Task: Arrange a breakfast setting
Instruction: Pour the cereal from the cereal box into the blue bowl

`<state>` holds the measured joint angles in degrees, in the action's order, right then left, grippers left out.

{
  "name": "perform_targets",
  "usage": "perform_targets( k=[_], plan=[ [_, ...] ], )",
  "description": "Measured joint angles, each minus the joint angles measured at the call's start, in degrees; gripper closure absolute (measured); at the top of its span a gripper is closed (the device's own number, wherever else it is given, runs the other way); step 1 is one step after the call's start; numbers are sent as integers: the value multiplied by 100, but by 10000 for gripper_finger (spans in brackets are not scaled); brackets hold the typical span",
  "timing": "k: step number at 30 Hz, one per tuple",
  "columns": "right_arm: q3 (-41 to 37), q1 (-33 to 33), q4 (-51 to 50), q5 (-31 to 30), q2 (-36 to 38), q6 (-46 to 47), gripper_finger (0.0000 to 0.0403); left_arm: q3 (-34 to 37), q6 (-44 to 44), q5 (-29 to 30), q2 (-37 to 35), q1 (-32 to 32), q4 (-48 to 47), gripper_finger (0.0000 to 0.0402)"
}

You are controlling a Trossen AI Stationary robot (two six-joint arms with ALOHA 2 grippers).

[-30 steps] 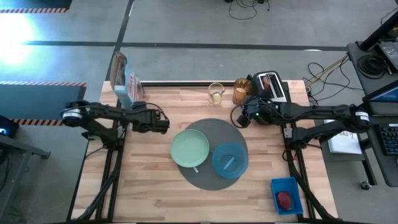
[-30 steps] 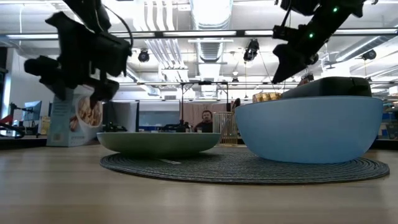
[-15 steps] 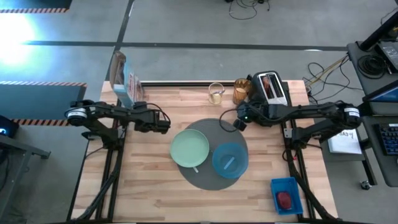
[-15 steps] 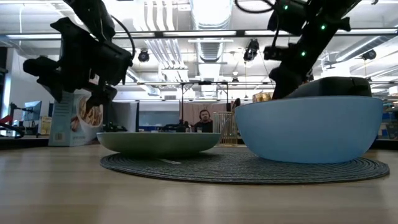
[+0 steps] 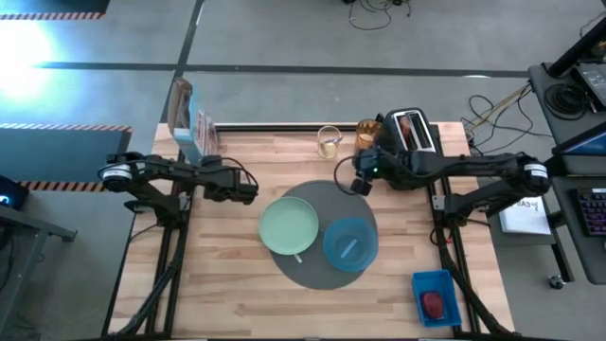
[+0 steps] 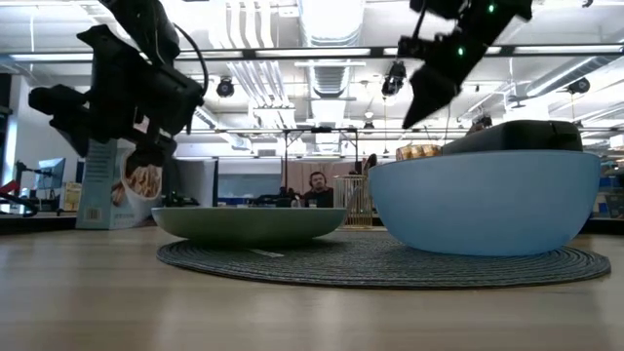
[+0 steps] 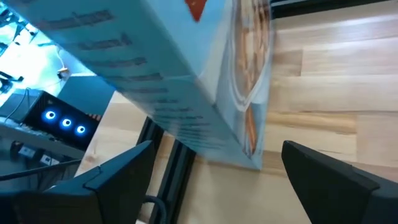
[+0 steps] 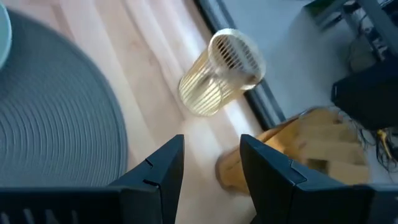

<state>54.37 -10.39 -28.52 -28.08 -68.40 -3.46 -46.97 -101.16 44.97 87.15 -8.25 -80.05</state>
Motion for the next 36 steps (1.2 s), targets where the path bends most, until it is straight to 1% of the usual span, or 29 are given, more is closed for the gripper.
perform_targets(
  k=[4,6,10,13,21,23,26,30,33,36],
  plan=[
    [294,0,-212,107,90,24,254,72,-9,-57,0,0,-5,68],
    [450,0,-166,152,112,183,254,122,-11,-77,0,0,-7,68],
    [810,0,-76,153,67,1051,254,193,-20,-212,-2,0,-16,68],
    [1127,-1,-77,152,7,1401,254,206,-18,-219,-2,0,-28,68],
    [1807,-116,-36,218,-15,1335,254,213,-98,-202,-5,0,-40,68],
    [1804,-214,40,406,84,1335,254,251,-225,-122,-9,0,-12,68],
    [1483,-454,369,583,572,1334,254,350,-496,-97,-9,0,15,68],
    [668,-708,1114,538,1472,1336,254,652,-822,-72,-8,7,128,68],
    [-28,-792,1601,560,2096,1335,254,711,-723,90,-9,4,303,68],
    [-585,-852,1683,560,2671,1335,254,738,-698,289,-9,4,503,68]
  ],
)
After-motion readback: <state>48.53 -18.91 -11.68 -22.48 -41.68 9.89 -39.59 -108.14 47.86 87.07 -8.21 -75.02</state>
